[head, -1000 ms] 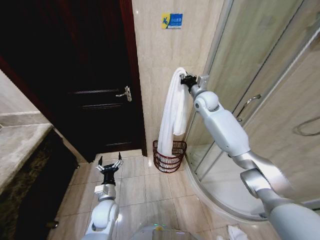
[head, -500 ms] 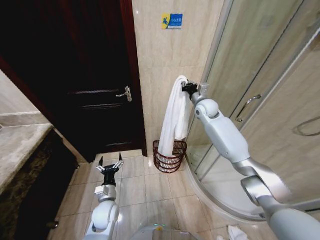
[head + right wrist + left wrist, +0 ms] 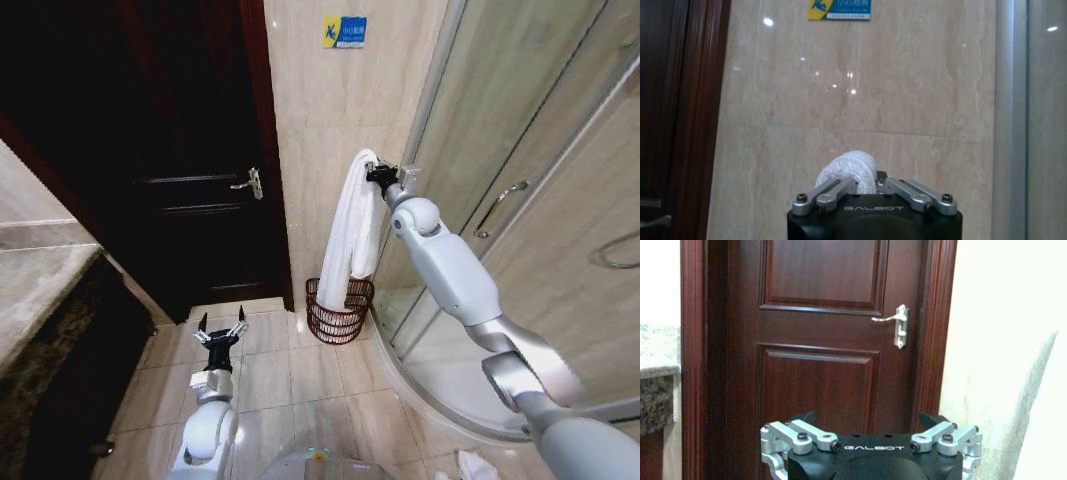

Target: Discard the used towel into the hamper.

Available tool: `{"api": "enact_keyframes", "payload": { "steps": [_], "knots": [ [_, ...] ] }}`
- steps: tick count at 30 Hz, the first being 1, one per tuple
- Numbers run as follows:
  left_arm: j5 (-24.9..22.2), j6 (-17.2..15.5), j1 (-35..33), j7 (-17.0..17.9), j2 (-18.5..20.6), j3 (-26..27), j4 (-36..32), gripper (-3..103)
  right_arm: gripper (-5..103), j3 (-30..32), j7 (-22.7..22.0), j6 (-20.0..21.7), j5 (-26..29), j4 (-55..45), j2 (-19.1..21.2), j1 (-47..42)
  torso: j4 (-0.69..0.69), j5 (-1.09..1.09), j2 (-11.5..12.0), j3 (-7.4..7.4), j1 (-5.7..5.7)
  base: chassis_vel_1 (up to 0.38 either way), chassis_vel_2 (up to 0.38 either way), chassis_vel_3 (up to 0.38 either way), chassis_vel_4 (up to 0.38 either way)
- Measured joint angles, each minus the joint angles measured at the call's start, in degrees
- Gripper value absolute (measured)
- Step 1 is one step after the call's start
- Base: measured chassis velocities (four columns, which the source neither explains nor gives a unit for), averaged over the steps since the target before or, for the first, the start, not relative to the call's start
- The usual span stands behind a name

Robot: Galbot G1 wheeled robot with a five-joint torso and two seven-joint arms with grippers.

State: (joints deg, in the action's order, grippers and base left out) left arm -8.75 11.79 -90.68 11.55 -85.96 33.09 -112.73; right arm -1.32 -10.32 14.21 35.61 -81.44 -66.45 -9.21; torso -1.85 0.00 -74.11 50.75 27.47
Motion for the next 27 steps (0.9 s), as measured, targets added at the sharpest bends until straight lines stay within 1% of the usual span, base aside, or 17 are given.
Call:
{"api": "enact_keyframes", "payload": {
  "steps": [1, 5, 7, 9, 10, 18, 22, 27],
  "knots": [
    [0.00, 0.00, 0.00, 0.00, 0.00, 0.00, 0.00, 100, 7, 0.00, 0.00, 0.00, 0.00, 0.00, 0.00, 0.00, 0.00, 0.00, 0.00, 0.00, 0.00, 0.000, 0.000, 0.000, 0.000],
    [0.05, 0.03, -0.06, -0.02, 0.00, 0.00, -0.01, 100, 7, 0.05, 0.03, 0.00, 0.00, -0.07, 0.10, -0.03, 0.00, 0.00, 1.69, -0.92, -0.80, 0.000, 0.000, 0.000, 0.000],
    [0.07, 0.03, -0.07, -0.03, 0.00, 0.00, -0.02, 100, 7, 0.05, 0.04, 0.00, 0.00, -0.09, 0.11, -0.04, 0.00, 0.00, 1.93, -1.05, -0.90, 0.000, 0.000, 0.000, 0.000],
    [0.11, 0.05, -0.22, -0.07, -0.02, -0.01, -0.06, 100, 7, 0.07, 0.06, 0.00, 0.02, -0.14, 0.21, -0.04, 0.00, 0.00, 2.92, -1.57, -1.38, 0.000, 0.000, 0.000, 0.000],
    [0.11, 0.05, -0.22, -0.07, -0.02, -0.01, -0.06, 100, 7, 0.07, 0.06, 0.00, 0.02, -0.14, 0.21, -0.04, 0.00, 0.00, 2.92, -1.57, -1.38, 0.000, 0.000, 0.000, 0.000],
    [0.14, 0.19, -0.46, -0.16, -0.13, -0.02, -0.09, 100, 7, 0.13, 0.26, 0.00, 0.03, 0.16, 0.34, -0.11, 0.00, 0.00, 5.81, -3.18, -2.65, 0.000, 0.000, 0.000, 0.000],
    [0.15, 0.20, -0.57, -0.17, -0.13, 0.00, -0.09, 100, 7, 0.15, 0.27, 0.00, 0.02, 0.22, 0.31, -0.19, 0.00, 0.00, 6.61, -3.63, -3.01, 0.000, 0.000, 0.000, 0.000],
    [0.15, 0.22, -0.55, -0.17, 0.02, 0.12, -0.28, 100, 7, 0.49, 0.32, 0.00, -0.03, 0.51, 0.41, -0.33, 0.00, 0.00, 8.54, -4.70, -3.88, 0.000, 0.000, 0.000, 0.000]
  ]
}}
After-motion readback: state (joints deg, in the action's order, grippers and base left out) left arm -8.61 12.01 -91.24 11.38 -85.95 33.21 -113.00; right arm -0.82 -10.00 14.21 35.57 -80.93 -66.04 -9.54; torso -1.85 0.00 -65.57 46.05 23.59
